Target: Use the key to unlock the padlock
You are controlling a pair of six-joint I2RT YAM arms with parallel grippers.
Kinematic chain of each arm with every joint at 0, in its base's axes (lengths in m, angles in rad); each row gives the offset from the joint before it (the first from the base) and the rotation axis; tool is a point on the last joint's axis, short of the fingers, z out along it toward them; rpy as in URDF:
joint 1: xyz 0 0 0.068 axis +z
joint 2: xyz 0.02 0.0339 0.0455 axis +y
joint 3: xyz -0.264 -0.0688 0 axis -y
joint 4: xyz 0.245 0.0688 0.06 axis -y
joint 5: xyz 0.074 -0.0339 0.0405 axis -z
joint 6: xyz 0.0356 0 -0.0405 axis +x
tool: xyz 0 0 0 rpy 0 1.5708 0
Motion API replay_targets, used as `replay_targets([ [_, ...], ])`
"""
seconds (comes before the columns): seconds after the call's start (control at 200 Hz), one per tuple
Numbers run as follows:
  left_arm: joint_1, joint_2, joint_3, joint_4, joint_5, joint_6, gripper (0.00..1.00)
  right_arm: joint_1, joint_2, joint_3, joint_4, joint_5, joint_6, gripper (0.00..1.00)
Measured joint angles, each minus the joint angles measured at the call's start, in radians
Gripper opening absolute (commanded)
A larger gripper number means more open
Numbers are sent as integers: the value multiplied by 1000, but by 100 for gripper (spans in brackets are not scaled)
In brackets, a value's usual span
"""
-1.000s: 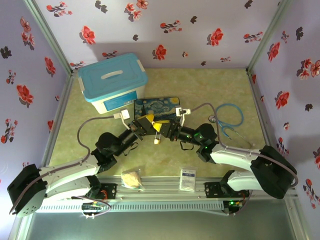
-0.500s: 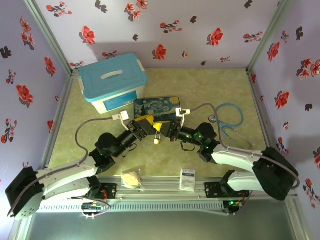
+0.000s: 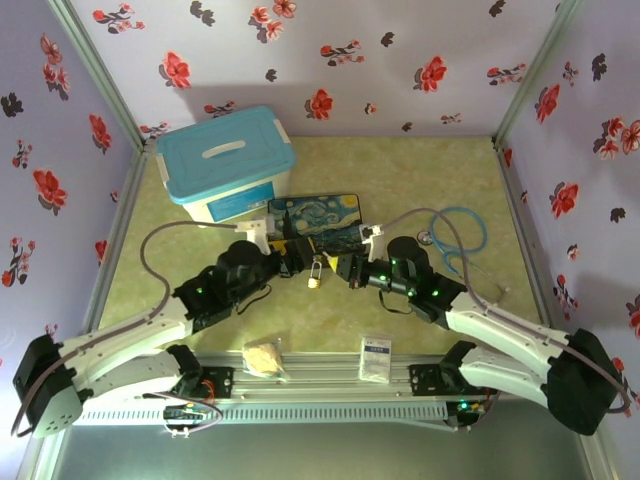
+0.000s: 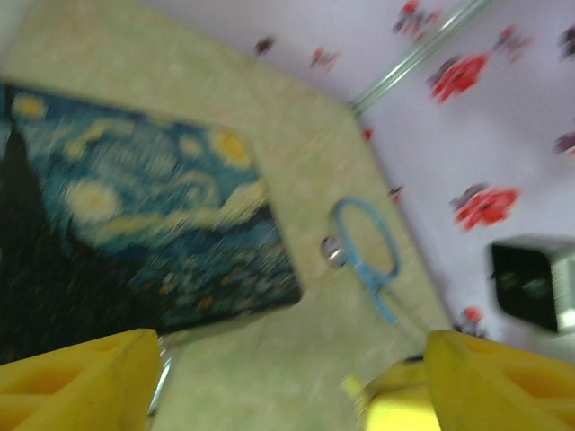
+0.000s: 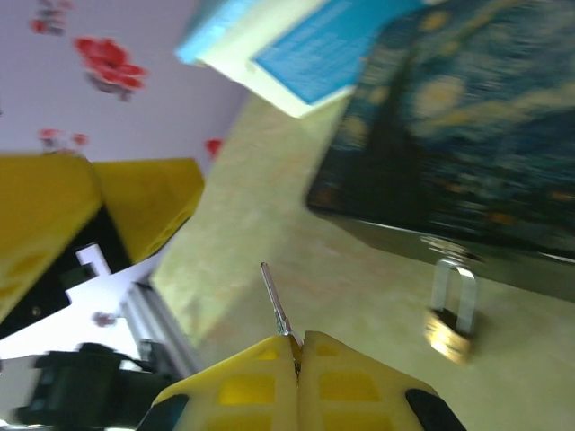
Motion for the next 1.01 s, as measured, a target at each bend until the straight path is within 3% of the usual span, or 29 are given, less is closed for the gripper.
replay_targets([
  [0.195, 2, 140, -13, -38, 60, 21, 70, -28, -33, -2, -195, 86, -38, 1],
  [0.42, 23, 357, -72, 87, 147, 12, 72, -29, -76, -42, -226, 90, -44, 1],
  [0.6, 24, 449, -69, 129, 135, 61, 74, -29, -94, -69, -225, 90, -44, 1],
  [1.005, 26, 618, -20, 230, 123, 151, 55, -29, -90, -87, -197, 89, -43, 2],
])
